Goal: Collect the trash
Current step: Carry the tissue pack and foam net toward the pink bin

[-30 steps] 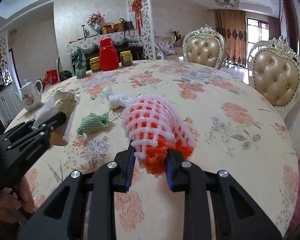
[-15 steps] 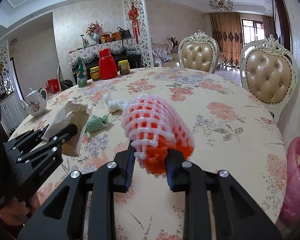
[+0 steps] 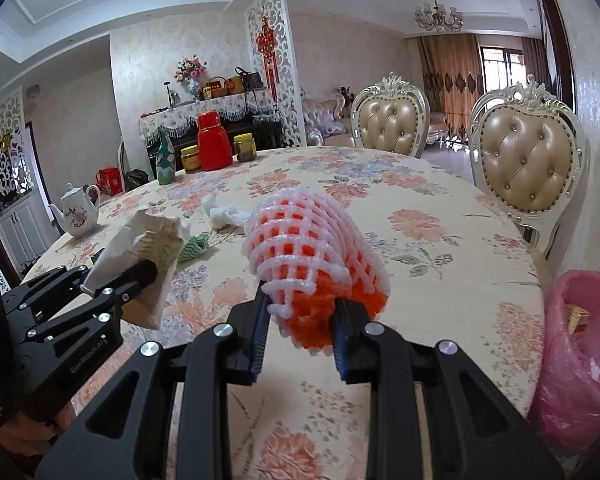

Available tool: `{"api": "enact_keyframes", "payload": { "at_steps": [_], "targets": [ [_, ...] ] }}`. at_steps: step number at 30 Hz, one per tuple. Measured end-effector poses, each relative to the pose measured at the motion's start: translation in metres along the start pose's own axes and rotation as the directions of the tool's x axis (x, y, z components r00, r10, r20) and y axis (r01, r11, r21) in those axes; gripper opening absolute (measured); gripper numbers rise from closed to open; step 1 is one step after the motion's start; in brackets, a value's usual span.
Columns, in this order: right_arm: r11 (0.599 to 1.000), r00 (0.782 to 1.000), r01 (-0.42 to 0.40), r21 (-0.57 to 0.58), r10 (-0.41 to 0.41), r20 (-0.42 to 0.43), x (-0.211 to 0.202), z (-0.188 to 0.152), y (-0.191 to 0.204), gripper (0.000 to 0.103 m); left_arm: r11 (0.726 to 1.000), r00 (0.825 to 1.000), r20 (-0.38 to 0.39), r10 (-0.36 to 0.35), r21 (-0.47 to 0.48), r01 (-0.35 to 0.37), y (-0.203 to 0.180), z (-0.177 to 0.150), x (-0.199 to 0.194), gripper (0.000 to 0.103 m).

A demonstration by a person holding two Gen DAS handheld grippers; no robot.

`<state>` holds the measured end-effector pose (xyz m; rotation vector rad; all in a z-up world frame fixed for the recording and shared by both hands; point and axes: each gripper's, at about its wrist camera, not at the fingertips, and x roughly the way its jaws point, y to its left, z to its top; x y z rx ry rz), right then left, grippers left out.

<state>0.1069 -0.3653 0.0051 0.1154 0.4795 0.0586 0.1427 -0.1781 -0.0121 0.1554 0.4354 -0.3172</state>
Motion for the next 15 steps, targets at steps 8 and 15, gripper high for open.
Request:
{"api": "enact_keyframes", "payload": {
  "at_steps": [8, 15],
  "targets": [
    [0.999, 0.999, 0.032, 0.011, -0.032, 0.005, -0.017, -0.008, -0.027, 0.027, 0.998, 0.998, -0.005, -0.058, 0.009, 0.058, -0.032, 0.0, 0.001, 0.023],
    [0.996, 0.996, 0.086, 0.011, -0.086, 0.013, -0.028, -0.015, -0.049, 0.027, 0.992, 0.993, 0.007, -0.12, 0.031, 0.119, -0.062, 0.007, 0.003, 0.023]
  ]
}}
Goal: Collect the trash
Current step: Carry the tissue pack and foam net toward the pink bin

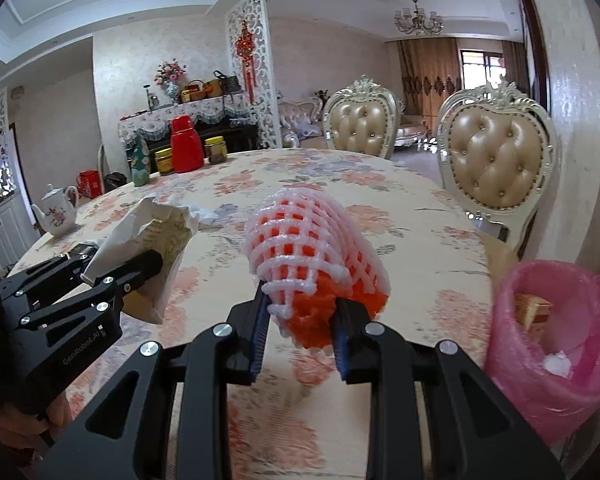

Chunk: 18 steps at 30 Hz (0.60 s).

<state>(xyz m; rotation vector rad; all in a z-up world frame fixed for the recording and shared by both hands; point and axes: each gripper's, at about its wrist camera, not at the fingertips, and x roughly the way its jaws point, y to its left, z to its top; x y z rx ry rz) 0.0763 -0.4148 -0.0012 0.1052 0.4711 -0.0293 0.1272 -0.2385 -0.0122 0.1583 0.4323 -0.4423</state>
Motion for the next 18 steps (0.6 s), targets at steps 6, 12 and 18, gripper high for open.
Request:
{"api": "enact_keyframes", "payload": {
  "at_steps": [6, 12, 18],
  "targets": [
    [0.998, 0.998, 0.056, 0.028, -0.056, 0.0, -0.006, -0.006, -0.033, 0.027, 0.998, 0.999, -0.012, -0.053, 0.033, 0.053, -0.029, 0.003, 0.01, 0.023],
    [0.991, 0.994, 0.113, 0.072, -0.114, 0.006, -0.016, -0.009, -0.07, 0.027, 0.992, 0.994, -0.019, -0.112, 0.05, 0.113, -0.056, 0.01, 0.021, 0.023],
    [0.978, 0.983, 0.18, 0.107, -0.182, 0.011, -0.031, -0.015, -0.108, 0.027, 0.982, 0.983, -0.032, -0.181, 0.053, 0.182, -0.088, 0.017, 0.035, 0.023]
  ]
}}
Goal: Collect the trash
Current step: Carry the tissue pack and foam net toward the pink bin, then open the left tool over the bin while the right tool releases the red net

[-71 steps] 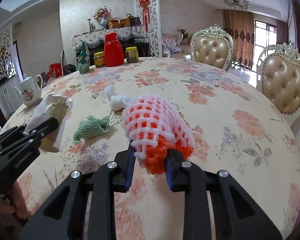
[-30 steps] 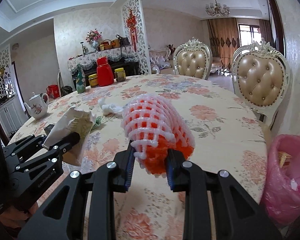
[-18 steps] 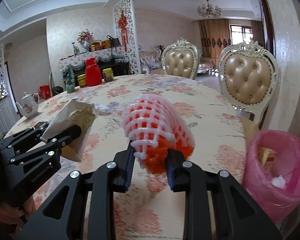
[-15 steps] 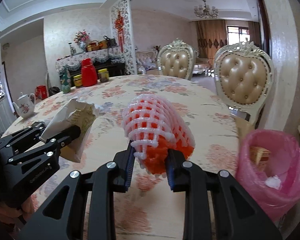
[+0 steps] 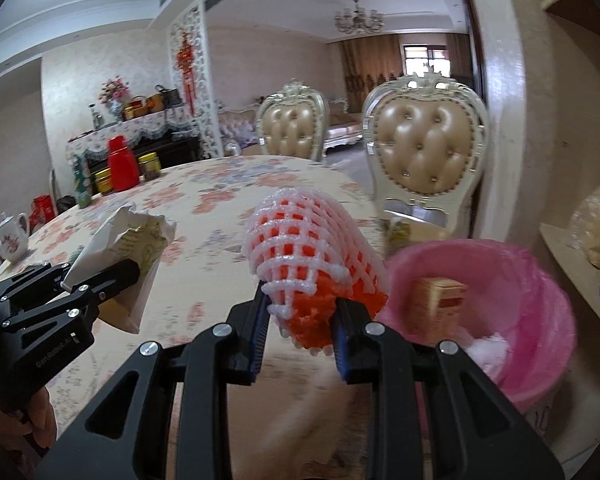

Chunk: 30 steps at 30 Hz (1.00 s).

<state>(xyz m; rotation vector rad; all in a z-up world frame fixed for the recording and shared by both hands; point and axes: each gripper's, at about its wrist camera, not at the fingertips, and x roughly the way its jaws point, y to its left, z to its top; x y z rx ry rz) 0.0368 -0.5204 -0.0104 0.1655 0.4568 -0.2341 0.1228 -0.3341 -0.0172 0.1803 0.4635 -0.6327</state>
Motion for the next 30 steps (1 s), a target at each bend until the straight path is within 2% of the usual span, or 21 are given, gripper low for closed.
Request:
{"api": "enact_keyframes", "payload": {
  "at_steps": [6, 10, 17, 22, 24, 27, 28, 30],
  "targets": [
    [0.995, 0.996, 0.089, 0.035, -0.089, 0.011, -0.011, -0.002, -0.046, 0.028, 0.997, 0.997, -0.014, -0.079, 0.01, 0.079, -0.032, 0.01, 0.023, 0.023],
    [0.986, 0.989, 0.15, 0.07, -0.151, 0.009, -0.015, -0.002, -0.08, 0.028, 0.989, 0.989, -0.028, -0.148, 0.016, 0.149, -0.058, 0.017, 0.04, 0.023],
    [0.966, 0.973, 0.229, 0.12, -0.228, -0.018, -0.007, -0.004, -0.131, 0.031, 0.966, 0.965, -0.053, -0.256, 0.034, 0.258, -0.102, 0.035, 0.074, 0.023],
    [0.963, 0.97, 0.242, 0.121, -0.239, -0.034, 0.001, -0.009, -0.158, 0.034, 0.942, 0.942, -0.073, -0.327, 0.049, 0.331, -0.131, 0.047, 0.099, 0.023],
    [0.962, 0.971, 0.239, 0.13, -0.235, -0.046, 0.006, -0.01, -0.165, 0.04, 0.938, 0.938, -0.082, -0.338, 0.055, 0.342, -0.142, 0.05, 0.109, 0.023],
    [0.962, 0.973, 0.231, 0.148, -0.226, -0.051, 0.012, -0.013, -0.177, 0.05, 0.921, 0.918, -0.103, -0.384, 0.024, 0.388, -0.153, 0.052, 0.123, 0.025],
    [0.962, 0.973, 0.229, 0.149, -0.223, -0.055, 0.014, -0.014, -0.178, 0.053, 0.922, 0.917, -0.111, -0.382, 0.026, 0.387, -0.158, 0.052, 0.127, 0.03],
    [0.962, 0.974, 0.227, 0.155, -0.22, -0.062, 0.016, -0.016, -0.182, 0.064, 0.922, 0.916, -0.121, -0.382, 0.028, 0.387, -0.161, 0.05, 0.132, 0.046]
  ]
}}
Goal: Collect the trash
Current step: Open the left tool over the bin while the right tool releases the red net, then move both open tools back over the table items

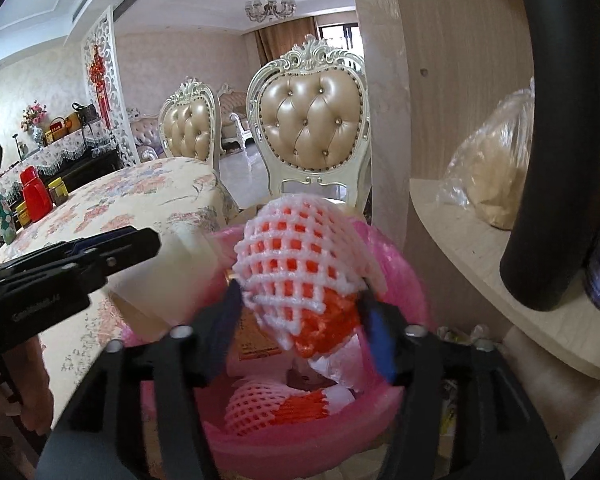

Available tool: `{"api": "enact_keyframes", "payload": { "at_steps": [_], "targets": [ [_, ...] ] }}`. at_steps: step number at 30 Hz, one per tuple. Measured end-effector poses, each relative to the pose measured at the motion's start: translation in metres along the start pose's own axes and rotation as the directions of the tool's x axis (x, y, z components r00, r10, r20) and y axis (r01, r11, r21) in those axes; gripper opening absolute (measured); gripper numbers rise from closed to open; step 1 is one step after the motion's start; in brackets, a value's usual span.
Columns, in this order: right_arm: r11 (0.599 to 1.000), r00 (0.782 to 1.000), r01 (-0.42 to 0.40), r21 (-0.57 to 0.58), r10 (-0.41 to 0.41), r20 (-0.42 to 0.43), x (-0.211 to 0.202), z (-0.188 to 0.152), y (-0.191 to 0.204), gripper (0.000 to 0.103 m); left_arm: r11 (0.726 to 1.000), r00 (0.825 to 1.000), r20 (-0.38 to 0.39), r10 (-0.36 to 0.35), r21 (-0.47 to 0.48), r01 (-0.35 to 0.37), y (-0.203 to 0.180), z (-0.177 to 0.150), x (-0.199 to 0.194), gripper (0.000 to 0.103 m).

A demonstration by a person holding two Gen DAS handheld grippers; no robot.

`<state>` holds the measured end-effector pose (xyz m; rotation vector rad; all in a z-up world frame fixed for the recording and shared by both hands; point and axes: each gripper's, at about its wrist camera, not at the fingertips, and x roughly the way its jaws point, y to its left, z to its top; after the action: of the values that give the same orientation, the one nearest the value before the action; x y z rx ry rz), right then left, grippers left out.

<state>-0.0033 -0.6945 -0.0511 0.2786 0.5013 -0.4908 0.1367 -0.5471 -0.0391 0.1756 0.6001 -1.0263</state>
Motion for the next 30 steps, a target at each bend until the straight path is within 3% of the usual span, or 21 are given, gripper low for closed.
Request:
{"api": "enact_keyframes", "payload": {
  "at_steps": [1, 2, 6, 8, 10, 17, 21, 30],
  "targets": [
    [1.0, 1.0, 0.003, 0.004, -0.003, 0.002, 0.0, -0.001, -0.003, 0.065, 1.0, 1.0, 0.001, -0.005, -0.005, 0.005, 0.001, -0.001, 0.0, 0.061],
    [1.0, 1.0, 0.006, 0.007, -0.006, 0.003, -0.001, -0.002, -0.004, 0.065, 1.0, 1.0, 0.017, 0.005, -0.017, -0.005, 0.002, -0.003, -0.002, 0.067],
    [1.0, 1.0, 0.019, 0.018, -0.019, 0.014, -0.009, -0.003, -0.008, 0.065, 0.999, 0.999, 0.03, 0.043, -0.024, -0.042, 0.01, -0.008, -0.011, 0.068],
    [0.999, 0.999, 0.02, 0.027, -0.021, 0.024, -0.016, -0.003, -0.009, 0.065, 0.997, 0.996, 0.045, 0.074, -0.029, -0.073, 0.014, -0.01, -0.02, 0.079],
    [0.999, 0.999, 0.015, 0.029, -0.016, 0.035, -0.025, -0.003, -0.006, 0.066, 0.992, 0.991, 0.065, 0.118, -0.041, -0.115, 0.023, -0.015, -0.035, 0.084],
    [1.0, 0.998, -0.028, -0.005, 0.028, 0.056, -0.05, -0.007, 0.021, 0.071, 0.967, 0.965, 0.07, 0.253, -0.052, -0.25, 0.051, -0.034, -0.082, 0.084],
    [0.997, 0.996, -0.067, -0.047, 0.069, 0.055, -0.058, -0.007, 0.054, 0.072, 0.942, 0.94, 0.071, 0.334, -0.046, -0.331, 0.07, -0.051, -0.114, 0.084],
    [0.96, 0.98, -0.195, -0.203, 0.2, 0.002, -0.064, -0.018, 0.175, 0.084, 0.889, 0.89, 0.077, 0.45, -0.13, -0.438, 0.128, -0.085, -0.193, 0.084]
  ]
}}
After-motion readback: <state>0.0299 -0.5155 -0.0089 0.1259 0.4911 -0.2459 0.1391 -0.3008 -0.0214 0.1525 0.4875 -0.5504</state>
